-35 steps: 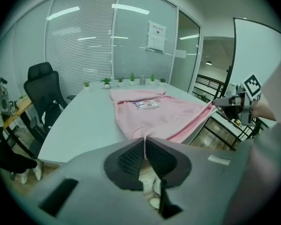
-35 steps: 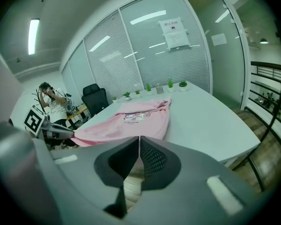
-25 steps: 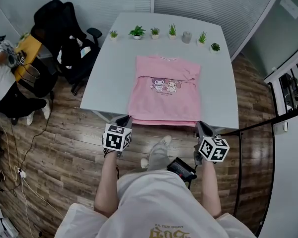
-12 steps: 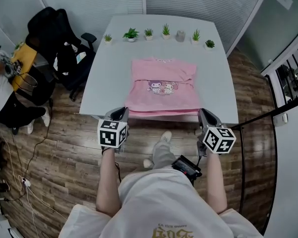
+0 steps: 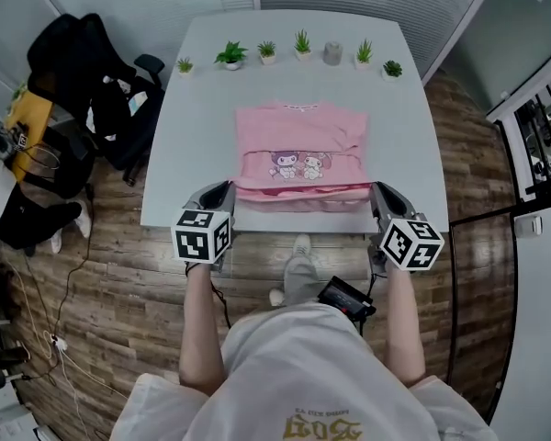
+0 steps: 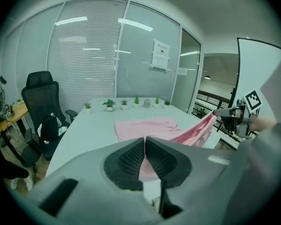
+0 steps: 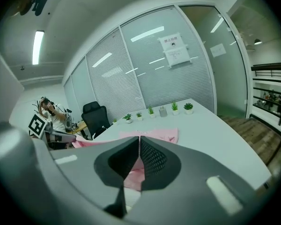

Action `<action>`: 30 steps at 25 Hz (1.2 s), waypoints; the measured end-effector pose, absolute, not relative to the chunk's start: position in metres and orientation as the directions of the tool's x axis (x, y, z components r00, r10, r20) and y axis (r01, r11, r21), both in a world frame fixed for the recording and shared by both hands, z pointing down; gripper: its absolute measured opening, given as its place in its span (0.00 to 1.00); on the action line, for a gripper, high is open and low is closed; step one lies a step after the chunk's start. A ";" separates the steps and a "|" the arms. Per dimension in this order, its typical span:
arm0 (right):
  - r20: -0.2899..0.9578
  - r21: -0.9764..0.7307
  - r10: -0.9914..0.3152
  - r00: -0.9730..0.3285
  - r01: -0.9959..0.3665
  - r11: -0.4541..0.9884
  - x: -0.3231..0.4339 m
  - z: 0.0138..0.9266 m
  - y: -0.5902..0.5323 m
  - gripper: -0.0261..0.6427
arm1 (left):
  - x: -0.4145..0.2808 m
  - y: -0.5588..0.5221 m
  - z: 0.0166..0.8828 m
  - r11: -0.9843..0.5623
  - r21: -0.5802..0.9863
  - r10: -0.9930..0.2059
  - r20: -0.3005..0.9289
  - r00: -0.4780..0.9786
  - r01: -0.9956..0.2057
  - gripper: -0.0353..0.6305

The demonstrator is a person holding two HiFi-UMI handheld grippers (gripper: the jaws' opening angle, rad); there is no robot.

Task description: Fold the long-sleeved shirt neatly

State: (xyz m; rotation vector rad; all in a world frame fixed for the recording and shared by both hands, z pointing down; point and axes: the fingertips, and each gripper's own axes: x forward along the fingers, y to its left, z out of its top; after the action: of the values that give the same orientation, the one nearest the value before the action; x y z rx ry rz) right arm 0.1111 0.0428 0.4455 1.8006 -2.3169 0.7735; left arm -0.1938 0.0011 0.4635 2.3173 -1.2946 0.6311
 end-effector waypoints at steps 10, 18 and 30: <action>0.399 -0.347 -0.872 -0.283 -0.927 0.142 0.121 0.456 -0.036 0.07 | -0.185 -0.077 0.472 -0.491 0.138 -0.658 0.589 0.470 -0.860 0.08; 0.395 -0.369 -0.867 -0.305 -0.917 0.154 0.131 0.458 -0.104 0.07 | -0.177 -0.143 0.472 -0.478 0.135 -0.663 0.592 0.457 -0.868 0.08; 0.417 -0.371 -0.847 -0.331 -0.912 0.173 0.142 0.480 -0.192 0.07 | -0.166 -0.232 0.498 -0.448 0.105 -0.663 0.628 0.408 -0.888 0.08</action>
State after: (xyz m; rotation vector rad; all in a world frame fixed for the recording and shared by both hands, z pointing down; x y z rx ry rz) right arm 0.1417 -0.1916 0.4796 1.7453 -2.3156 0.8673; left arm -0.1656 -0.2318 0.4979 2.2443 -1.3246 0.7174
